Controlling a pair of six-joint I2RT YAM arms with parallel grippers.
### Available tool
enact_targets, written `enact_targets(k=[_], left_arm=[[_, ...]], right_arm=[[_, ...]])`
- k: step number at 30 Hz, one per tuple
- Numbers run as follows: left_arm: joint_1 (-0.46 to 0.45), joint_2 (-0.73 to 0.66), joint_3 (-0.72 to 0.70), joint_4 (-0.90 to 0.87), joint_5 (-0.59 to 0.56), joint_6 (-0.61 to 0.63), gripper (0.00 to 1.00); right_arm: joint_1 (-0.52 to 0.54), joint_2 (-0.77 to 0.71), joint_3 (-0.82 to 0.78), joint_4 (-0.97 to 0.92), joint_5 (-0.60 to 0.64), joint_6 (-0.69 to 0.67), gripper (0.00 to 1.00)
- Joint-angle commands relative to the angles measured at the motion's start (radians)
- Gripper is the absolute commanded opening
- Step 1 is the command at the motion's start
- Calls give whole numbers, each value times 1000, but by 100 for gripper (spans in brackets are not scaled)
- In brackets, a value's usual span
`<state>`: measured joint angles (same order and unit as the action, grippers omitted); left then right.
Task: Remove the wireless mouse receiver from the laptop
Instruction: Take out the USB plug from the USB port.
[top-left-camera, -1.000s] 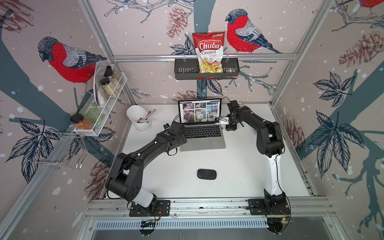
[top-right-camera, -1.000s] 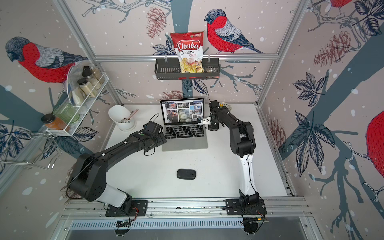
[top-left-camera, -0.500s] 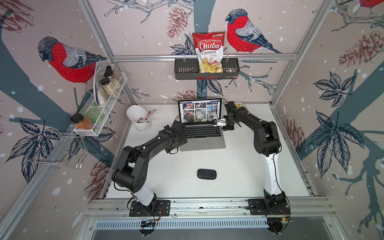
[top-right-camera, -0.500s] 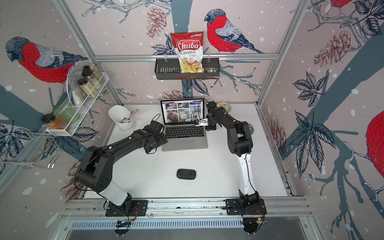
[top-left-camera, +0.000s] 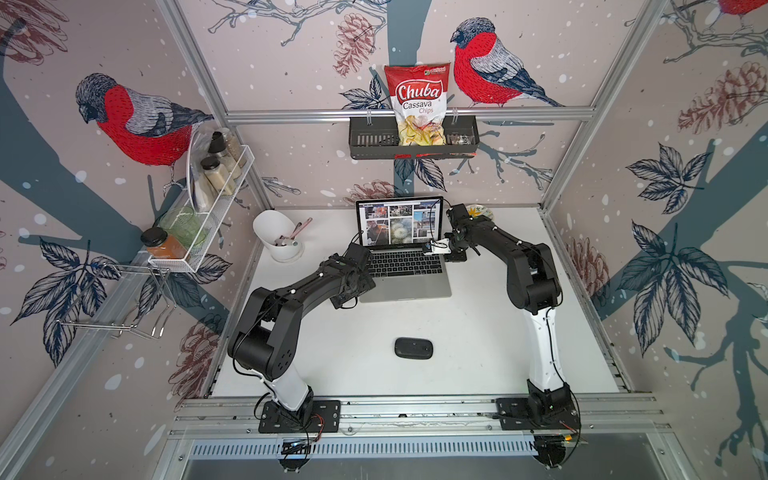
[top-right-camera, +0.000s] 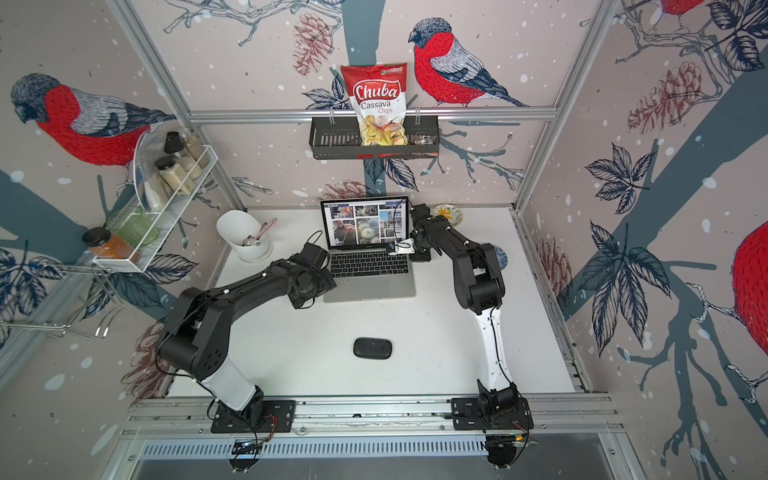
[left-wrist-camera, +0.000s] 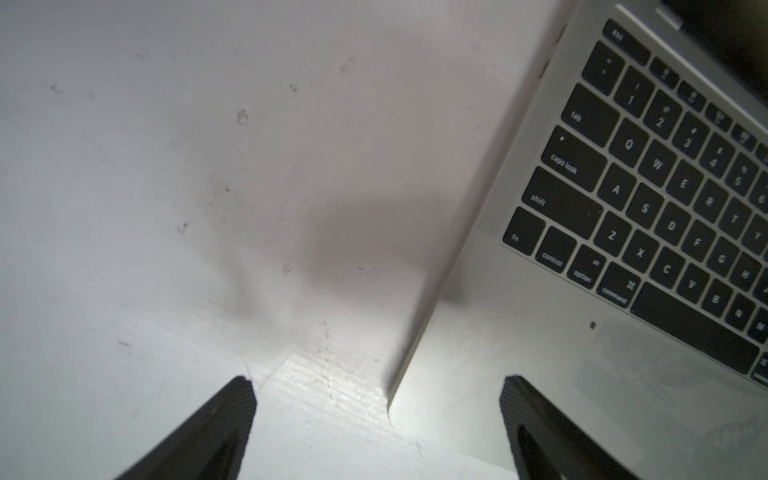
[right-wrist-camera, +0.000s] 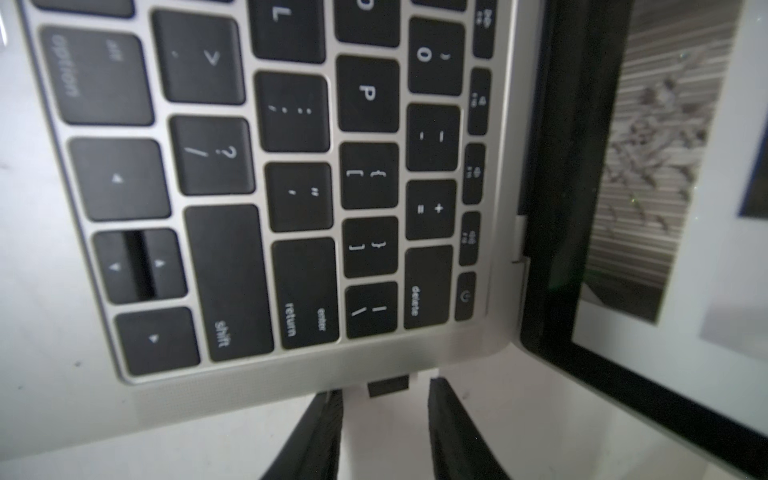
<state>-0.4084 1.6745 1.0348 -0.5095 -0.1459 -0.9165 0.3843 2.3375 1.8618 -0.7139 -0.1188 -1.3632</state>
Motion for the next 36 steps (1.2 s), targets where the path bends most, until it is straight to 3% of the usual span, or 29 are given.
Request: enact_targets(k=[1,15,26,36], left_arm=[[3,10,9,-28,6,-6,96],[3,60,26,-51,3,-6,96],[5,88,-3,-51,-16,17,96],[8,203,67,-97,-51,61,94]], right_arm=[[1,66,-3,-100,-33,-10,36],[-9,164,82,-150,-46,-20,31],[5,146,34,-140,102,-21,28],[20,119,-10,-109,149,-27,28]])
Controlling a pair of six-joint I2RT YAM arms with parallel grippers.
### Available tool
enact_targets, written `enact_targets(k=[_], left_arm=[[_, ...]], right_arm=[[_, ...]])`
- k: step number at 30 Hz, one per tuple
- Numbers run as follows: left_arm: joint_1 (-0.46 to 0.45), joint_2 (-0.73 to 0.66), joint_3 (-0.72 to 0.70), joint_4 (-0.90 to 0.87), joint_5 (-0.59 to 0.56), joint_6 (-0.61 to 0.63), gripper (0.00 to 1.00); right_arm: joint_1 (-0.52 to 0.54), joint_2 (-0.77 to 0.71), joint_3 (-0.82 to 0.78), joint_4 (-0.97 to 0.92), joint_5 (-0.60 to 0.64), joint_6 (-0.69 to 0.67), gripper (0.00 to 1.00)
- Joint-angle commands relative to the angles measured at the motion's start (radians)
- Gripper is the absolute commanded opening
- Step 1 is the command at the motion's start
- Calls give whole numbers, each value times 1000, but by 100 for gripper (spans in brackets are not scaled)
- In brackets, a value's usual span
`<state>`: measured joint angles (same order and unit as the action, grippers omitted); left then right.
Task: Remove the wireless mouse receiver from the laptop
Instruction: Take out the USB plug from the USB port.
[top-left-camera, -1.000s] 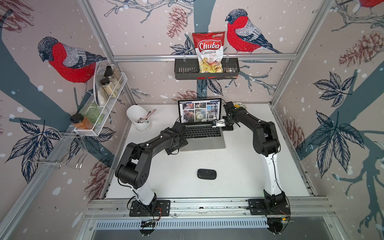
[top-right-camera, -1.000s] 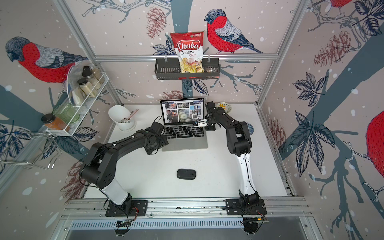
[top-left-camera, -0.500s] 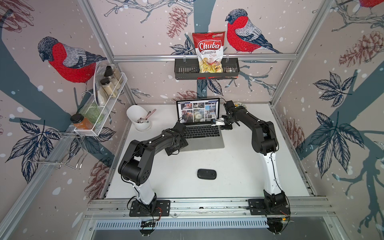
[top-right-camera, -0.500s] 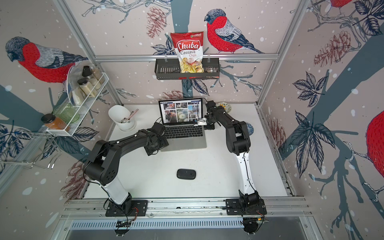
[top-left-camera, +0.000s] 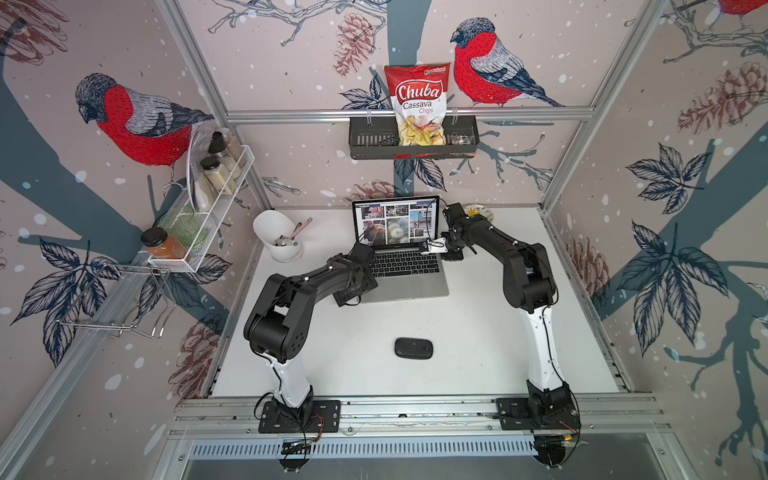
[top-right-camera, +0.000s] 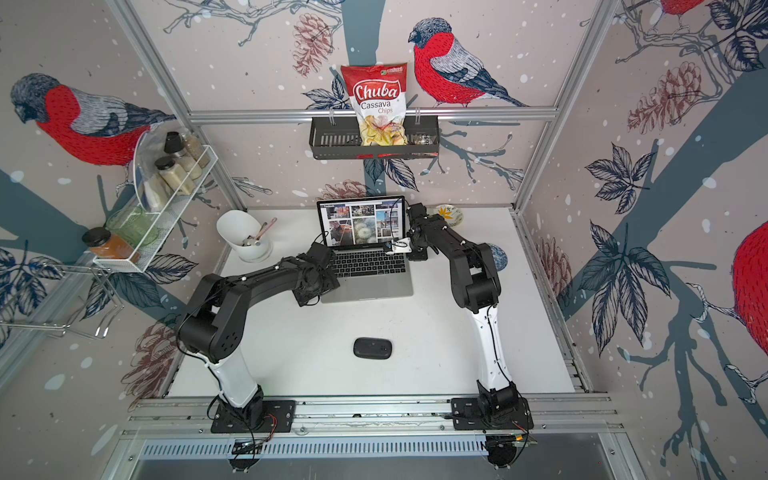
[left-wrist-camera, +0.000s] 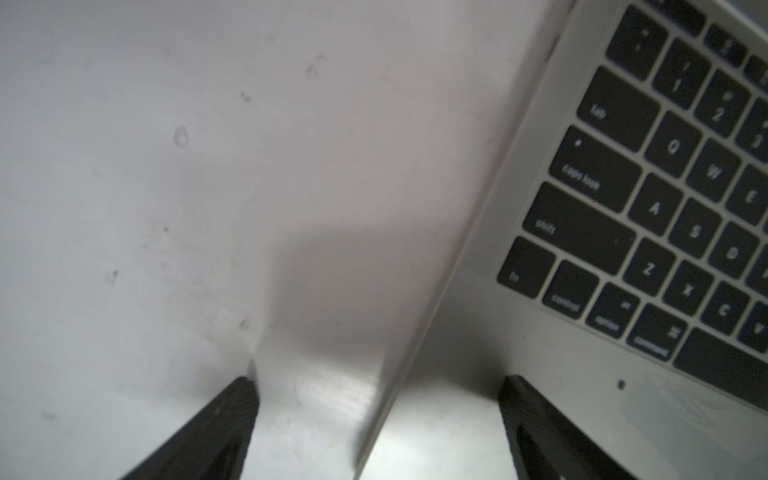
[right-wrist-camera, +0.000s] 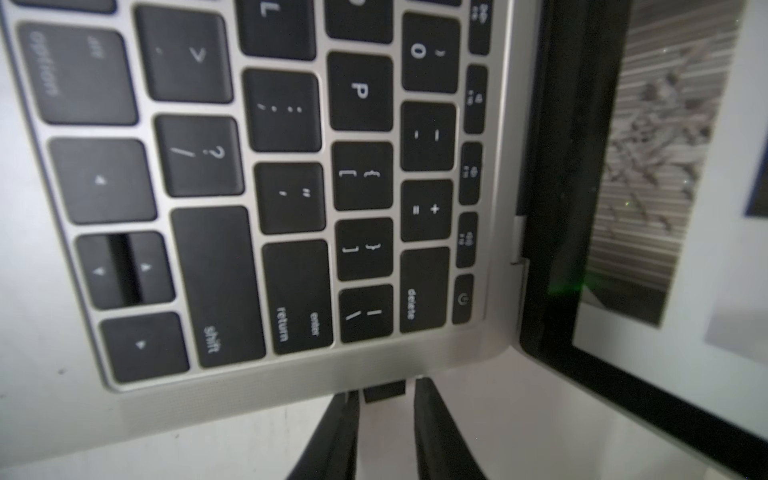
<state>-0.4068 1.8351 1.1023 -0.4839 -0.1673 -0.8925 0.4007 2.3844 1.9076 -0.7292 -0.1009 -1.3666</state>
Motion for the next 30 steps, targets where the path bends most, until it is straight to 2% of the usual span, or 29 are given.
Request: enact_targets(k=[1,11,20,30], left_arm=[[6,52,7,-135,-37,44,94],[5,98,20,-230,-18,125,94],[6,93,39,-352,4,221,93],[6,81,-6,-365,-3,248,93]], right_arm=[[4,70,-60,-89,134,-23,28],[15,56,-84,-74,193,-39,28],[27,48,-99,-62,197,-40,27],[30,46,-111,-56,195,-46,16]])
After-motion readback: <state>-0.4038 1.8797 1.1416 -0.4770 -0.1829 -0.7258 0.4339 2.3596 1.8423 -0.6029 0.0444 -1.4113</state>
